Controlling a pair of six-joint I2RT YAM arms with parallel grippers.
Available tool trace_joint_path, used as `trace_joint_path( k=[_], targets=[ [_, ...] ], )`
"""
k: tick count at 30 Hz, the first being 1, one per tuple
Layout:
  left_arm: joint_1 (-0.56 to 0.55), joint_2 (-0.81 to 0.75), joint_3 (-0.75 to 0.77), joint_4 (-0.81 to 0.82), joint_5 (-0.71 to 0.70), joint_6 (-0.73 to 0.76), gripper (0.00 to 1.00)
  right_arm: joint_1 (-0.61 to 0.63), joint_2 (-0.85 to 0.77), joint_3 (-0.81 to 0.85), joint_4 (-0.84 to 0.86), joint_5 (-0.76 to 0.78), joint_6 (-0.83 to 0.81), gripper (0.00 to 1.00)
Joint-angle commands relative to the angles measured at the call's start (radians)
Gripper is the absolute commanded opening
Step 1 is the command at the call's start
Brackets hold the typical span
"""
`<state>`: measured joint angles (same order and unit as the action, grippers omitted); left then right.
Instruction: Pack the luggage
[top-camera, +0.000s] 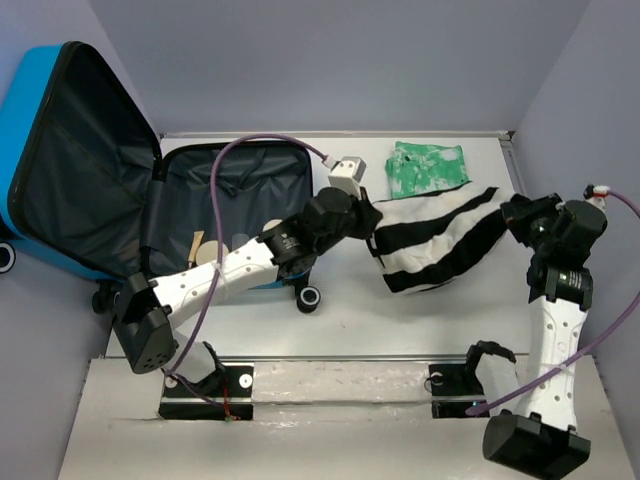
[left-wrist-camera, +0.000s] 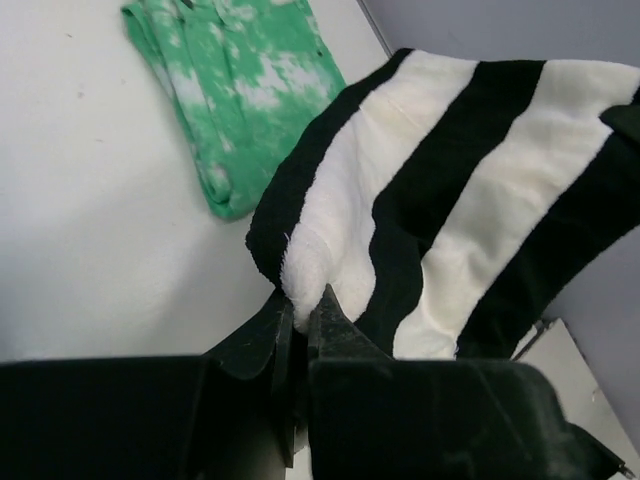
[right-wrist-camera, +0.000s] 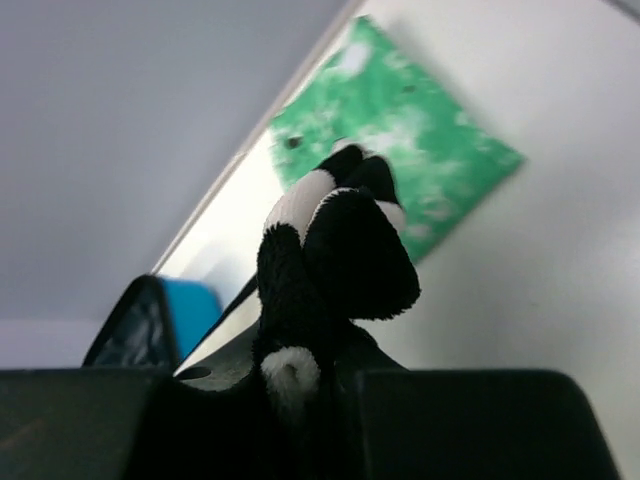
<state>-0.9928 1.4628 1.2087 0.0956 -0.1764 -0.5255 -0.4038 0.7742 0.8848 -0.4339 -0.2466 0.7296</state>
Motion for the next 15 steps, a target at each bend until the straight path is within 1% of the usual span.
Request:
trace_joint_path(
  k=[1,2,4,5,6,7,8,9,10,11,12,13,14,15],
  targets=[
    [0.097,-0.088,0.09,-0.065,0.011,0.027,0.06,0.196,0.09,0.144,0.115,-0.007,0.074,0.07],
    [0.146,-0.117,0.095,-0.091,0.008,0.03,0.05,0.308,0.121,0.189,0.145,0.051,0.082,0.07],
    [0.199,-0.153,0.101,-0.12,0.0,0.032,0.05,0.419,0.229,0.235,0.182,0.102,0.085,0.07],
    [0.26,-0.188,0.109,-0.15,-0.005,0.033,0.05,0.522,0.273,0.287,0.216,0.137,0.086,0.07],
    [0.296,-0.206,0.111,-0.166,-0.011,0.036,0.05,0.575,0.321,0.316,0.231,0.153,0.083,0.07],
    [0.334,-0.223,0.111,-0.196,-0.006,0.038,0.05,0.624,0.42,0.351,0.247,0.168,0.077,0.07],
    [0.374,-0.258,0.109,-0.212,0.0,0.038,0.05,0.673,0.472,0.431,0.268,0.196,0.059,0.07],
    [0.416,-0.277,0.104,-0.224,0.002,0.039,0.05,0.713,0.526,0.474,0.277,0.202,0.051,0.07],
    [0.501,-0.294,0.1,-0.238,0.0,0.039,0.05,0.773,0.58,0.518,0.288,0.199,0.042,0.07],
    [0.546,-0.324,0.089,-0.259,0.003,0.044,0.05,0.798,0.684,0.602,0.311,0.173,0.039,0.07],
    [0.634,-0.338,0.081,-0.27,0.012,0.047,0.05,0.818,0.735,0.649,0.319,0.158,0.036,0.07],
    [0.678,-0.347,0.077,-0.281,0.015,0.051,0.05,0.86,0.784,0.696,0.323,0.146,0.03,0.07],
    [0.721,-0.364,0.066,-0.305,0.015,0.059,0.05,0.878,0.834,0.745,0.325,0.13,0.012,0.07],
    [0.761,-0.372,0.058,-0.313,0.029,0.065,0.05,0.893,0.931,0.84,0.322,0.116,0.008,0.07]
  ],
)
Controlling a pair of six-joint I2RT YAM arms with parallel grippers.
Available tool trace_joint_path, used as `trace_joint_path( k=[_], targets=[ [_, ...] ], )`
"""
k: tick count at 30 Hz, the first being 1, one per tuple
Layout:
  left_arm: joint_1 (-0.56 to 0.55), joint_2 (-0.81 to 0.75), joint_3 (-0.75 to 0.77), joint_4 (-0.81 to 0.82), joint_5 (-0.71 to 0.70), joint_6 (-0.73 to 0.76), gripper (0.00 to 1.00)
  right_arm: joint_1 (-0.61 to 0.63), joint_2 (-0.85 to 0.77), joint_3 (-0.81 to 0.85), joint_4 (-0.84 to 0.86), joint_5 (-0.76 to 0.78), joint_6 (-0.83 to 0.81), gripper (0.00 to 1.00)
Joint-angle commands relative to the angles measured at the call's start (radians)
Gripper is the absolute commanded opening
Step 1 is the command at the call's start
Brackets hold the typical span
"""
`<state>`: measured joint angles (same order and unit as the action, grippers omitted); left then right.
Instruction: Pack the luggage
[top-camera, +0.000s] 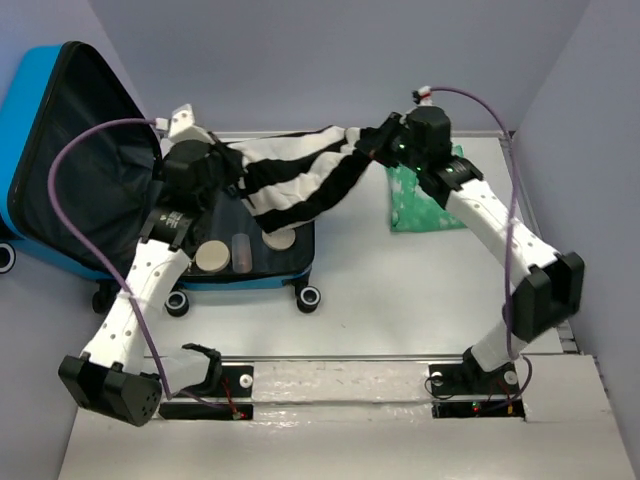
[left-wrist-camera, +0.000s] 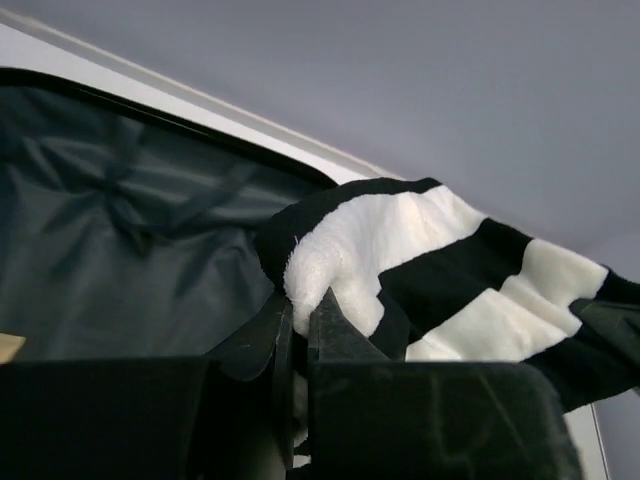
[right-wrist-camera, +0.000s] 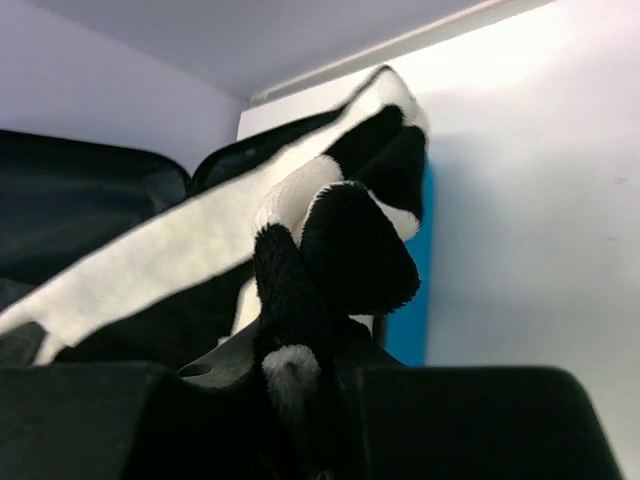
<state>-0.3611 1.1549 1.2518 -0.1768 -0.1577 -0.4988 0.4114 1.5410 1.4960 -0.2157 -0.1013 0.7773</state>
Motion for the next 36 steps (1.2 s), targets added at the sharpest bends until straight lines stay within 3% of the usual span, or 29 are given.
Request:
trace_joint_path(
  k=[1,5,8,13,15,16,17,18,19,22,23,25,27,32,35,36],
  targets=[
    [0.172,-0.069,0.006,-0.049,0.023,0.043,0.05,0.09,0.213,0.278,0.101,-0.047,-0.042,0.07],
    [0.403,-0.072,-0.086,-0.049,0.11,0.049,0.05,0.13,0.442,0.501,0.064,-0.107,-0.036,0.07],
    [0.49,-0.06,-0.161,-0.043,0.119,0.06,0.05,0.154,0.596,0.622,0.038,-0.155,-0.033,0.07],
    [0.545,-0.06,-0.248,-0.056,0.011,0.08,0.06,0.178,0.749,0.691,-0.002,-0.175,-0.049,0.07],
    [0.548,-0.087,-0.275,-0.05,-0.063,0.095,0.07,0.188,0.797,0.716,-0.019,-0.173,-0.075,0.12],
    [0.548,-0.093,-0.285,-0.053,-0.086,0.1,0.12,0.188,0.81,0.728,-0.03,-0.173,-0.085,0.27],
    [0.548,-0.107,-0.288,-0.056,-0.106,0.101,0.19,0.188,0.835,0.762,-0.062,-0.17,-0.104,0.35],
    [0.548,-0.113,-0.292,-0.056,-0.14,0.105,0.19,0.188,0.843,0.777,-0.077,-0.166,-0.114,0.41],
    [0.548,-0.119,-0.296,-0.055,-0.16,0.106,0.19,0.188,0.846,0.787,-0.089,-0.158,-0.128,0.56],
    [0.548,-0.138,-0.298,-0.05,-0.168,0.117,0.58,0.188,0.837,0.817,-0.142,-0.104,-0.197,0.86],
    [0.548,-0.136,-0.293,-0.055,-0.163,0.115,0.8,0.188,0.817,0.823,-0.164,-0.077,-0.232,0.98],
    [0.547,-0.138,-0.29,-0.055,-0.14,0.114,0.94,0.188,0.785,0.811,-0.171,-0.055,-0.265,1.0],
    [0.545,-0.15,-0.284,-0.052,-0.128,0.114,0.98,0.188,0.745,0.791,-0.172,-0.035,-0.308,1.0],
    [0.481,-0.17,-0.238,-0.067,-0.069,0.137,0.99,0.11,0.563,0.644,-0.168,-0.015,-0.345,1.0],
    [0.375,-0.184,-0.204,-0.082,-0.091,0.143,0.99,-0.008,0.413,0.413,-0.139,0.014,-0.316,1.0],
    [0.287,-0.193,-0.197,-0.082,-0.104,0.138,0.99,-0.044,0.368,0.253,-0.09,0.028,-0.29,1.0]
  ],
)
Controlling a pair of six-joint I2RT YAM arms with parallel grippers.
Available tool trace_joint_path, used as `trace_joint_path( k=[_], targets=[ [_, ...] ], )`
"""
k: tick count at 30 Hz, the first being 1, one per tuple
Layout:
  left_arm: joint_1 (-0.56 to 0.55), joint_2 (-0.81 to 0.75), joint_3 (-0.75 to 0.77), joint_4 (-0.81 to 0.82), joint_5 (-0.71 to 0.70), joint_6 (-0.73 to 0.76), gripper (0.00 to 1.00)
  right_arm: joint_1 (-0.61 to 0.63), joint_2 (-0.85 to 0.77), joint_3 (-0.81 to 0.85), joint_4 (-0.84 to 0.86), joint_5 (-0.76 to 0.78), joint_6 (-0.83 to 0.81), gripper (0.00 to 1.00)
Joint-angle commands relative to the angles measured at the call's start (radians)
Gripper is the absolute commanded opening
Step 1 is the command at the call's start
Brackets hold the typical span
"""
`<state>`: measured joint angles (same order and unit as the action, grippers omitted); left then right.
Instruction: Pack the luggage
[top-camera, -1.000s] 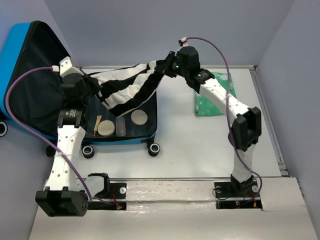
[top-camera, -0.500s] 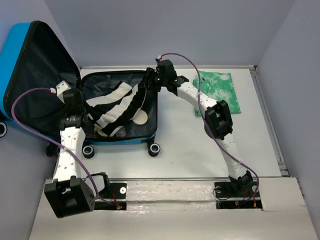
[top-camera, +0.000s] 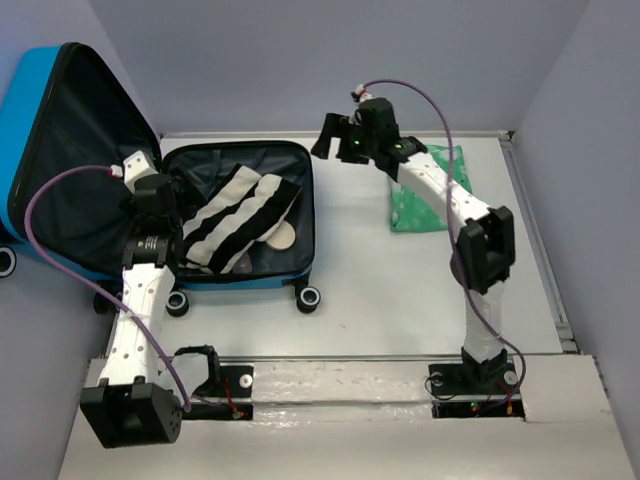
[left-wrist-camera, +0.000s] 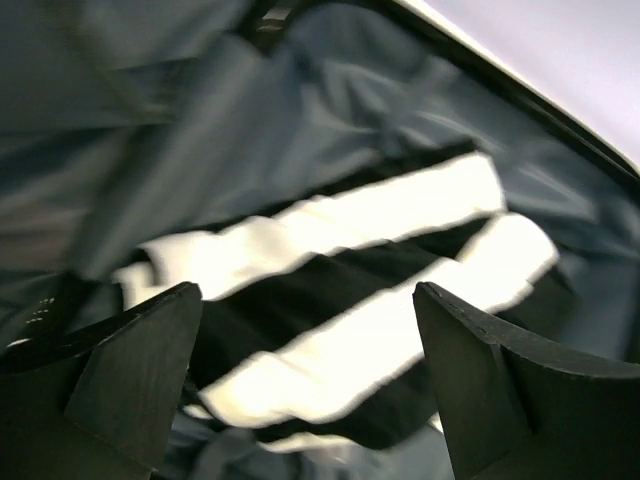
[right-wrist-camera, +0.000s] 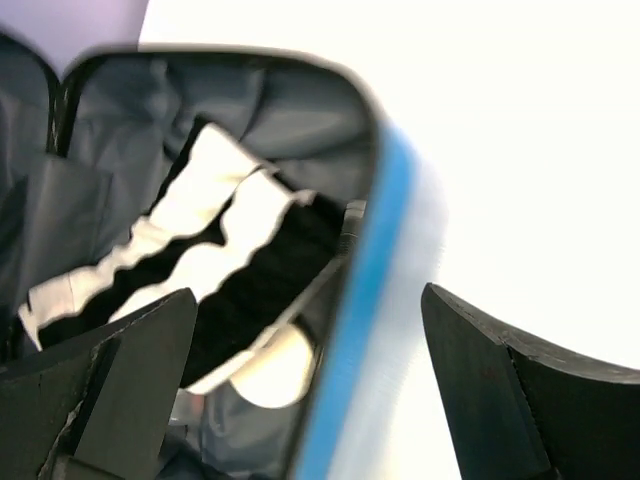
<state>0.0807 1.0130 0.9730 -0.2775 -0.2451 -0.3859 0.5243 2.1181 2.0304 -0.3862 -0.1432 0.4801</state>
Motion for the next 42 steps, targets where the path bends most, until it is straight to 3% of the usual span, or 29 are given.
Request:
trace_joint_path(
  k=[1,3,7,10,12,18,24,26,28,30,32,42],
  targets=[
    [-0.203,-0.053,0.09,0.02,-0.025,0.018,0.99,-0.24,-0.255,-0.367,0.107,0.085,0.021,1.0],
    [-0.345,-0.047,0.113,0.029,-0.055,-0.008,0.99,-0.331,-0.386,-0.613,0.183,0.123,0.069,1.0],
    [-0.581,-0.007,0.13,0.067,-0.127,-0.031,0.99,-0.552,-0.506,-0.92,0.266,0.102,0.143,1.0],
    [-0.694,0.048,0.138,0.099,-0.171,-0.045,0.99,-0.615,-0.534,-1.056,0.313,0.149,0.158,1.0],
    [-0.794,0.096,0.154,0.121,-0.187,-0.045,0.99,-0.656,-0.527,-1.088,0.32,0.246,0.179,1.0],
    [-0.981,0.214,0.176,0.187,-0.166,-0.051,0.99,-0.79,-0.42,-1.096,0.368,0.156,0.209,1.0],
    [-1.07,0.35,0.223,0.225,-0.154,-0.062,0.99,-0.799,-0.29,-0.998,0.337,0.054,0.206,0.83],
    [-1.088,0.386,0.239,0.236,-0.146,-0.068,0.99,-0.799,-0.265,-0.969,0.328,0.03,0.21,0.66],
    [-1.089,0.447,0.268,0.25,-0.128,-0.093,0.99,-0.799,-0.248,-0.978,0.336,-0.002,0.216,0.24],
    [-1.089,0.521,0.309,0.255,-0.114,-0.1,0.99,-0.799,-0.263,-1.013,0.368,-0.038,0.225,0.12],
    [-1.089,0.6,0.361,0.25,-0.112,-0.1,0.99,-0.799,-0.293,-1.093,0.409,-0.047,0.233,0.07],
    [-1.044,0.907,0.584,0.212,-0.125,-0.14,0.99,-0.79,-0.691,-1.563,0.541,-0.196,0.304,0.1]
  ],
)
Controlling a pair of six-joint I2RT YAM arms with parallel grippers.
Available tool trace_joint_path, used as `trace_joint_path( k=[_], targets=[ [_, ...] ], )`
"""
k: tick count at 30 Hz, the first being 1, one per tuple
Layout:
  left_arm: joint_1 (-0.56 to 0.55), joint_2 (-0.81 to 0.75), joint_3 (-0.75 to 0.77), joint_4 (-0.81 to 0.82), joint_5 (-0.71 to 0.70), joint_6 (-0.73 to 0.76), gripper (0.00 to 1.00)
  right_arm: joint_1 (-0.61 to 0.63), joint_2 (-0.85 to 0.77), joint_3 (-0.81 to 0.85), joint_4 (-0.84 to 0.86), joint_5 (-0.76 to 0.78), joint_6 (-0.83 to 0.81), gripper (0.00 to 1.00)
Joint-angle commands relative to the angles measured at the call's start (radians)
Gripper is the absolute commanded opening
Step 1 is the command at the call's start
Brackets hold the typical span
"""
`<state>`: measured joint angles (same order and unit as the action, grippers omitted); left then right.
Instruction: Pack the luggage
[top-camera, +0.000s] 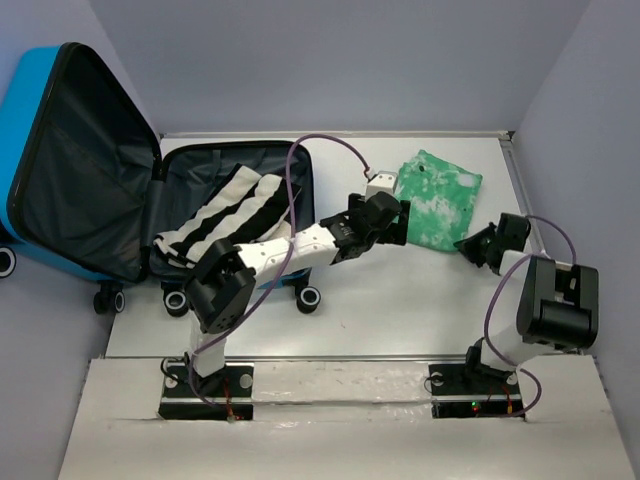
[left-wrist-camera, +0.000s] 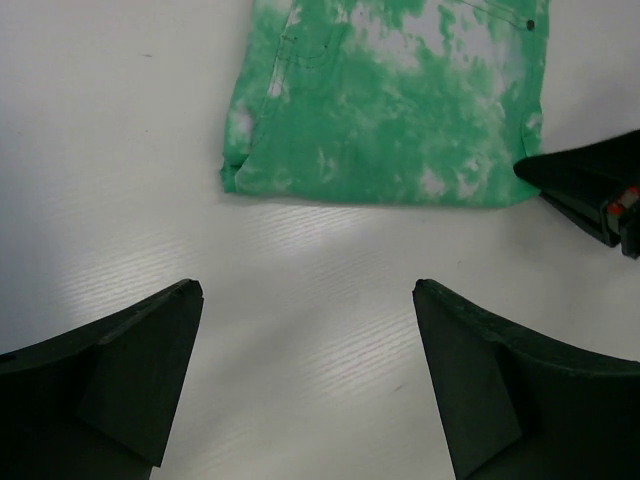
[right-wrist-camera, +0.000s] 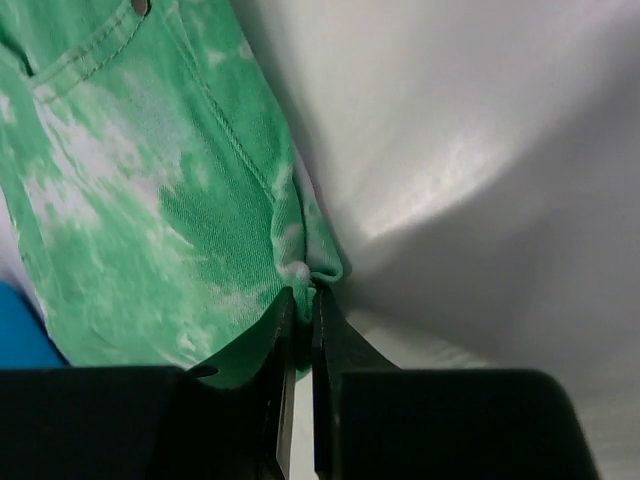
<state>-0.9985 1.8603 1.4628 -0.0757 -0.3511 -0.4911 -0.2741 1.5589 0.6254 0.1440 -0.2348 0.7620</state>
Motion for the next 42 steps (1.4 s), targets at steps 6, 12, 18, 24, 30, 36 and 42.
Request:
trace_joint_path(
  k=[6,12,18,24,30,36,42],
  targets=[
    [0.081,0.203,0.241,-0.047,0.026,-0.014,0.99,0.009,-0.368,-0.234,-0.059,-0.068,-0.012,0.73],
    [0.116,0.324,0.367,-0.137,0.078,0.0,0.99,0.009,-0.338,-0.07,-0.106,0.076,-0.075,0.87],
    [0.146,0.437,0.488,-0.208,0.168,0.011,0.99,-0.016,-0.105,0.153,-0.107,0.176,-0.102,0.97],
    [0.147,0.5,0.496,-0.211,0.244,0.0,0.99,-0.016,0.156,0.298,-0.123,0.118,-0.142,0.99],
    [0.15,0.53,0.495,-0.197,0.282,-0.009,0.96,-0.016,0.277,0.378,-0.123,-0.053,-0.13,0.99],
    [0.155,0.513,0.456,-0.162,0.296,-0.015,0.82,-0.016,0.377,0.43,-0.101,-0.179,-0.081,0.95],
    [0.158,0.511,0.432,-0.125,0.326,-0.03,0.61,-0.016,0.426,0.428,-0.028,-0.262,-0.011,0.65]
  ],
)
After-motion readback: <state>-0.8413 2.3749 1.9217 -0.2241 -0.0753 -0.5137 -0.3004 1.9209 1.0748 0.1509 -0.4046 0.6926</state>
